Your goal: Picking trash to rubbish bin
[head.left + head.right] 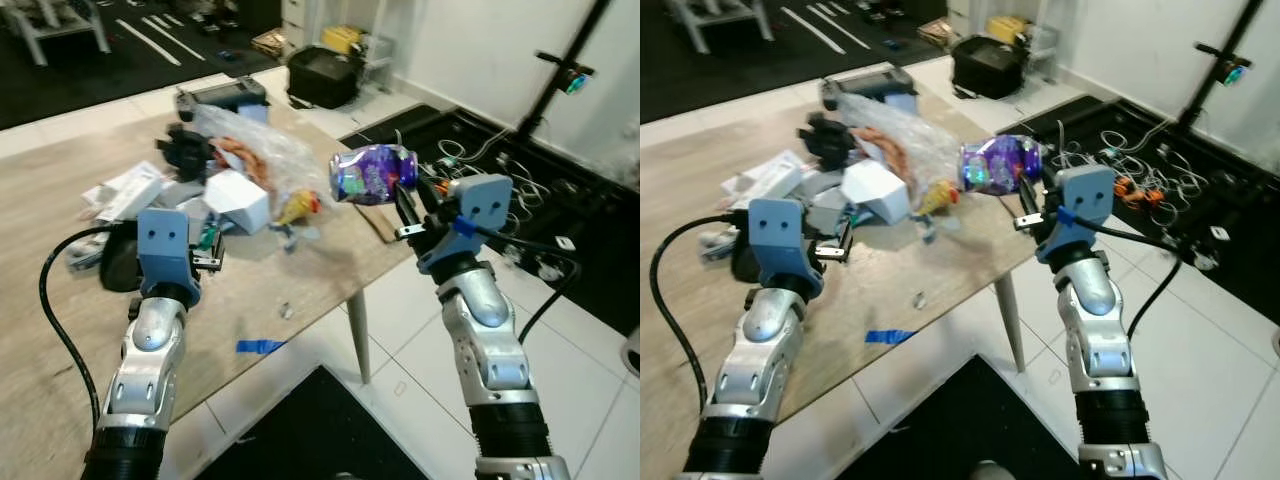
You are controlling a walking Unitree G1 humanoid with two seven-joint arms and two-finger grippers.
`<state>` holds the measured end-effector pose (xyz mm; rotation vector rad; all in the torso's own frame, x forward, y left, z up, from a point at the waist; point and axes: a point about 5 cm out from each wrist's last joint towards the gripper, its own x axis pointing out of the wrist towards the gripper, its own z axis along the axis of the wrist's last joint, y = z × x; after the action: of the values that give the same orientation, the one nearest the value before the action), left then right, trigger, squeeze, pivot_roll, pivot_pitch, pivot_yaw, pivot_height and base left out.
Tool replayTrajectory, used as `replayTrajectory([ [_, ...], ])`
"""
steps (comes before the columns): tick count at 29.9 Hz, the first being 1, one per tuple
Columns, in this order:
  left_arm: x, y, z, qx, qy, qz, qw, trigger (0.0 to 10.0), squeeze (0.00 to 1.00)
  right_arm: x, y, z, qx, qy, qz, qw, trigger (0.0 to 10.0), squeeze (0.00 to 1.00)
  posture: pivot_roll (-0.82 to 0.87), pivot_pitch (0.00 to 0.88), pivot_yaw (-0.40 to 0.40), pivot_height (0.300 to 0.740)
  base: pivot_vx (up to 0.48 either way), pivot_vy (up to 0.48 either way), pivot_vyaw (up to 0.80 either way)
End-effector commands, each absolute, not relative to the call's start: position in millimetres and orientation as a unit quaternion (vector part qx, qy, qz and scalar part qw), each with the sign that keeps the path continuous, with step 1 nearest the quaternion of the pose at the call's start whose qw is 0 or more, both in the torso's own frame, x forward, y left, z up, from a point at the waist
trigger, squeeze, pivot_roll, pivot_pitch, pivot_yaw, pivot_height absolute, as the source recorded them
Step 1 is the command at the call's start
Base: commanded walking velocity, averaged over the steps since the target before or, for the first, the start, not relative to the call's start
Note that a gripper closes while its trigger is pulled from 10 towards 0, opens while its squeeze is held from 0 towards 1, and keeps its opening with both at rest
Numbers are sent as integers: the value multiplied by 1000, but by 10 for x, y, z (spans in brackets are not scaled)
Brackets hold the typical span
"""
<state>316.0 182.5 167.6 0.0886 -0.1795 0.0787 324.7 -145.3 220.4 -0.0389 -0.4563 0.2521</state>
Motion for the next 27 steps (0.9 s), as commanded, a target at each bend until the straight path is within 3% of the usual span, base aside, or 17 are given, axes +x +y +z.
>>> replayTrajectory([
  [1, 3147, 1816, 1648, 44, -88, 38, 994, 10000, 0, 3232, -1452, 2189, -22, -225, 123, 966, 10000, 0, -62, 97, -3, 740, 0, 0, -800],
  [27, 3174, 1801, 1714, 58, -91, 22, 994, 10000, 0, 3235, -1528, 2004, 5, -191, 78, 978, 10000, 0, -31, 105, 1, 740, 0, 0, -800],
])
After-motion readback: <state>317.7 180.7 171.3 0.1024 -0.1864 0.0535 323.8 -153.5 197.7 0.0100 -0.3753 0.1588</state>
